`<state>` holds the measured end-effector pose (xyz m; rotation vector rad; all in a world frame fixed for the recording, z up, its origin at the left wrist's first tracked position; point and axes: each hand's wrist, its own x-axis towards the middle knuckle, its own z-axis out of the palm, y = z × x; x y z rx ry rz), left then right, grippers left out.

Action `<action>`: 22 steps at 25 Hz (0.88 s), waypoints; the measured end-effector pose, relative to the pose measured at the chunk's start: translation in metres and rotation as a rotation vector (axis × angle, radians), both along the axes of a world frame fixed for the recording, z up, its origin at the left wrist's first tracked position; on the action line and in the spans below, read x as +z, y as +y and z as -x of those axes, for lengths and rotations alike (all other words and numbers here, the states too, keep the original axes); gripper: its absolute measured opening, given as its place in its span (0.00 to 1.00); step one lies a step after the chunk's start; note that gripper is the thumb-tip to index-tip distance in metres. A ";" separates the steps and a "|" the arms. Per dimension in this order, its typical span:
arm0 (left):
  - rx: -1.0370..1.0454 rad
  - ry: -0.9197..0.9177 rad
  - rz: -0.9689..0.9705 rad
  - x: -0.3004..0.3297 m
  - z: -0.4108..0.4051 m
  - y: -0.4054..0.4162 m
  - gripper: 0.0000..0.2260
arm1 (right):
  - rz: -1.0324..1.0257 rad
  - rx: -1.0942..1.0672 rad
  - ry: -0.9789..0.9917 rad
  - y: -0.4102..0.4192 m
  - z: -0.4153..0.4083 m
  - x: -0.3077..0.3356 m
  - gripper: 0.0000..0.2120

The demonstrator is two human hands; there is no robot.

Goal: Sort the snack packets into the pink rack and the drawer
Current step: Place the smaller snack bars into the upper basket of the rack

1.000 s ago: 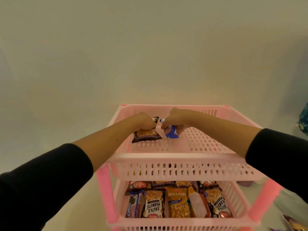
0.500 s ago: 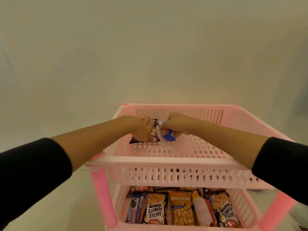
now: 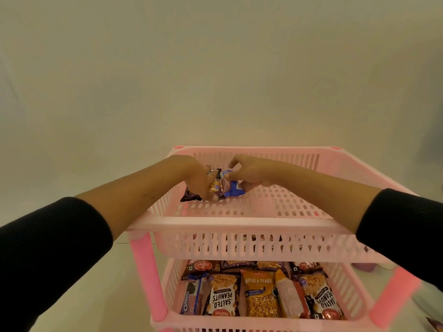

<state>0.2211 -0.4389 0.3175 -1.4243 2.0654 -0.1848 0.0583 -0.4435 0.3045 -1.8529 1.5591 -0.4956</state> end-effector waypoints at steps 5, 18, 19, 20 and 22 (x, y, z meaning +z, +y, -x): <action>-0.024 0.280 0.071 0.037 -0.011 0.020 0.35 | 0.019 -0.035 0.057 0.017 0.016 0.030 0.28; -0.448 1.499 0.641 0.026 0.037 0.190 0.12 | 1.029 -0.354 -0.127 0.210 0.080 0.034 0.08; -0.517 1.563 0.631 0.012 0.051 0.207 0.12 | 1.060 -0.373 -0.150 0.229 0.093 0.025 0.08; -0.572 1.609 0.610 -0.004 0.068 0.223 0.11 | 1.072 -0.401 -0.148 0.250 0.110 0.014 0.09; -0.612 1.658 0.530 -0.044 0.105 0.250 0.11 | 1.049 -0.480 -0.055 0.287 0.152 -0.018 0.08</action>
